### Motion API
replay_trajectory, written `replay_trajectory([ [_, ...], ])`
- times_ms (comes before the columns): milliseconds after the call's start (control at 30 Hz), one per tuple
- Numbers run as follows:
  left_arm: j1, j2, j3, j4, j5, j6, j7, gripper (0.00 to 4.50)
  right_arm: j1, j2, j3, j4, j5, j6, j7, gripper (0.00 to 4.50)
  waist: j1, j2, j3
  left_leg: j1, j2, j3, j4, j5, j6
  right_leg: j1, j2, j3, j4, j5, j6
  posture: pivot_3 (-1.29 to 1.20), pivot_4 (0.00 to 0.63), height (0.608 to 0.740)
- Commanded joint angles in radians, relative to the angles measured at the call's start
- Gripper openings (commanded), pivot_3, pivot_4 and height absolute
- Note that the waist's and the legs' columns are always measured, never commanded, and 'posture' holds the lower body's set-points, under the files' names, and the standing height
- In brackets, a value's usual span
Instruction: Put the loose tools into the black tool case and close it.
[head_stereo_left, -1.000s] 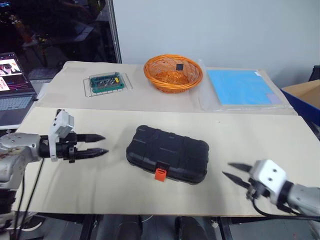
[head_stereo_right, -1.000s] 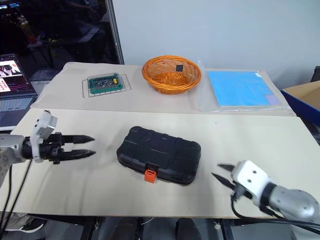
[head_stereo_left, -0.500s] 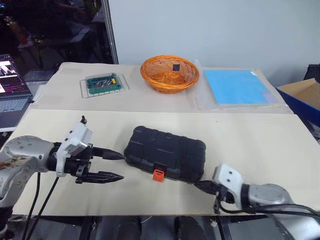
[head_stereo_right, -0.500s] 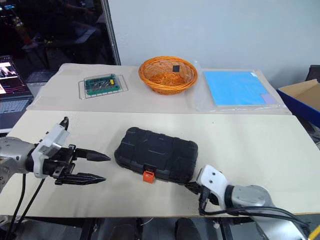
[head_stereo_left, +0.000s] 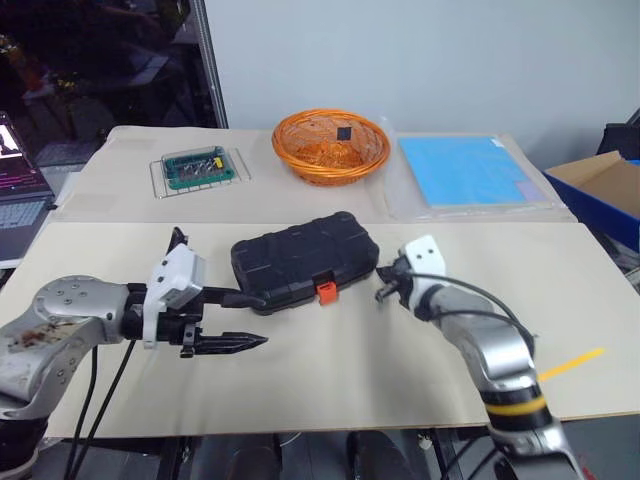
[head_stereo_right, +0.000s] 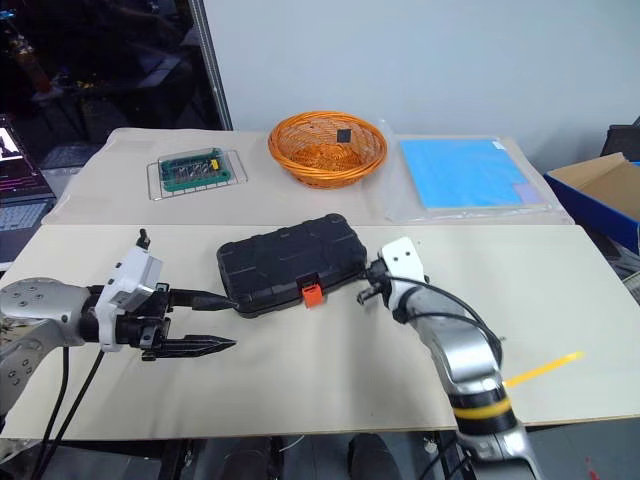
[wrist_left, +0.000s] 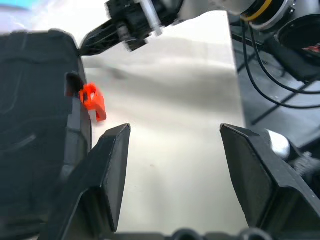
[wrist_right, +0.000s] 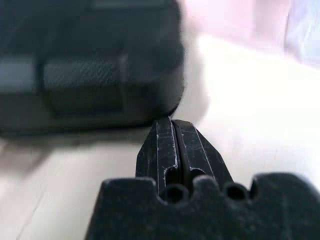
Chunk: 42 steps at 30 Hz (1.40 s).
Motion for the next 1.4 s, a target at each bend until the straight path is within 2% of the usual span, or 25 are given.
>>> replay_trajectory([
  [33,-0.047,-0.046,-0.022,-0.024,0.009,0.014,0.093,3.08,-0.069,-0.021,0.011,0.065,-0.013,-0.059,0.056,0.07,-0.002,0.0,0.0,-0.001,0.0,-0.001,0.0,0.0,0.0,0.0,0.0,0.0,0.0,0.0,0.0,0.0,0.15,0.74],
  [133,-0.072,-0.072,-0.06,0.002,0.054,0.009,0.145,3.08,0.006,-0.128,0.001,-0.087,0.027,0.024,0.158,0.8,0.006,0.0,0.0,-0.002,-0.001,-0.002,0.0,0.0,0.001,-0.001,0.0,0.0,0.0,-0.001,0.001,0.0,0.15,0.74],
  [200,-0.081,-0.082,-0.095,0.022,0.088,0.007,0.167,3.08,0.08,-0.207,-0.034,-0.257,0.085,0.131,0.207,1.57,0.016,0.0,0.0,-0.004,-0.002,-0.002,-0.001,-0.002,0.002,-0.001,-0.001,-0.001,-0.001,-0.002,0.003,0.0,0.15,0.74],
  [233,-0.088,-0.086,-0.114,0.038,0.113,0.0,0.178,3.08,0.106,-0.227,-0.058,-0.333,0.124,0.189,0.221,1.72,0.019,0.0,0.0,-0.004,-0.002,-0.002,-0.001,-0.003,0.003,-0.001,-0.001,-0.001,-0.001,-0.002,0.003,0.0,0.15,0.74],
  [267,-0.093,-0.091,-0.128,0.052,0.131,-0.005,0.186,3.08,0.124,-0.237,-0.078,-0.392,0.158,0.239,0.228,2.19,0.02,0.0,0.0,-0.005,-0.002,-0.002,-0.001,-0.003,0.002,-0.001,-0.001,-0.001,-0.001,-0.002,0.003,0.0,0.15,0.74],
  [333,-0.1,-0.097,-0.161,0.087,0.169,-0.018,0.188,3.08,0.145,-0.22,-0.098,-0.502,0.242,0.345,0.236,2.78,0.018,0.0,0.0,-0.005,-0.002,-0.002,0.0,-0.003,0.002,-0.002,0.0,0.0,-0.001,-0.002,0.003,0.0,0.15,0.74],
  [367,-0.102,-0.096,-0.183,0.107,0.201,-0.033,0.187,3.08,0.149,-0.196,-0.095,-0.539,0.261,0.379,0.22,3.22,0.017,0.0,0.0,-0.004,-0.001,-0.002,0.0,-0.003,0.002,-0.002,0.001,0.0,0.0,-0.002,0.003,0.0,0.15,0.74],
  [467,-0.118,-0.115,-0.219,0.157,0.248,-0.048,0.193,3.08,0.149,-0.083,-0.038,-0.542,0.234,0.396,0.114,4.31,0.016,0.0,0.0,-0.001,0.001,-0.003,0.0,-0.003,0.002,0.0,0.004,0.0,0.0,-0.003,0.002,0.0,0.15,0.74],
  [500,-0.124,-0.12,-0.223,0.168,0.254,-0.051,0.19,3.08,0.147,-0.057,-0.015,-0.531,0.216,0.385,0.089,4.45,0.017,0.0,0.0,0.0,0.001,-0.004,0.0,-0.003,0.002,0.0,0.004,0.0,0.0,-0.003,0.003,0.0,0.15,0.74],
  [633,-0.146,-0.138,-0.22,0.186,0.239,-0.022,0.185,3.08,0.135,0.046,0.056,-0.462,0.17,0.327,0.009,4.45,0.022,0.0,0.0,-0.001,0.0,-0.004,0.0,-0.002,0.001,0.0,0.003,0.0,0.0,-0.002,0.002,0.0,0.15,0.74],
  [1000,-0.122,-0.136,-0.227,0.182,0.236,0.009,0.171,3.08,0.122,0.079,0.108,-0.357,0.1,0.237,-0.018,4.45,0.024,0.0,0.0,-0.002,-0.001,-0.004,0.0,-0.002,0.001,-0.001,0.002,-0.001,0.0,-0.001,0.0,0.0,0.15,0.74],
  [1200,-0.121,-0.135,-0.224,0.187,0.239,0.005,0.17,3.08,0.118,0.091,0.117,-0.323,0.095,0.208,-0.01,2.73,0.023,0.0,0.0,-0.002,-0.001,-0.004,0.0,-0.002,0.001,-0.001,0.002,-0.001,0.0,-0.001,0.001,0.0,0.15,0.74],
  [1267,-0.12,-0.134,-0.223,0.189,0.241,0.002,0.169,3.08,0.115,0.09,0.119,-0.323,0.092,0.2,-0.007,1.93,0.023,0.0,0.0,-0.002,-0.001,-0.004,0.0,-0.002,0.001,-0.001,0.002,-0.001,0.0,-0.001,0.001,0.0,0.15,0.74],
  [1333,-0.118,-0.135,-0.224,0.191,0.243,-0.001,0.169,3.08,0.113,0.085,0.119,-0.335,0.093,0.203,-0.002,1.34,0.023,0.0,0.0,-0.002,-0.001,-0.004,0.0,-0.002,0.001,-0.001,0.002,-0.001,0.0,-0.001,0.001,0.0,0.15,0.74],
  [1400,-0.116,-0.135,-0.224,0.193,0.244,-0.003,0.17,3.08,0.111,0.073,0.126,-0.354,0.089,0.205,0.003,1.17,0.023,0.0,0.0,-0.002,-0.001,-0.004,0.0,-0.002,0.001,0.0,0.001,-0.001,0.0,-0.001,0.001,0.0,0.15,0.74],
])
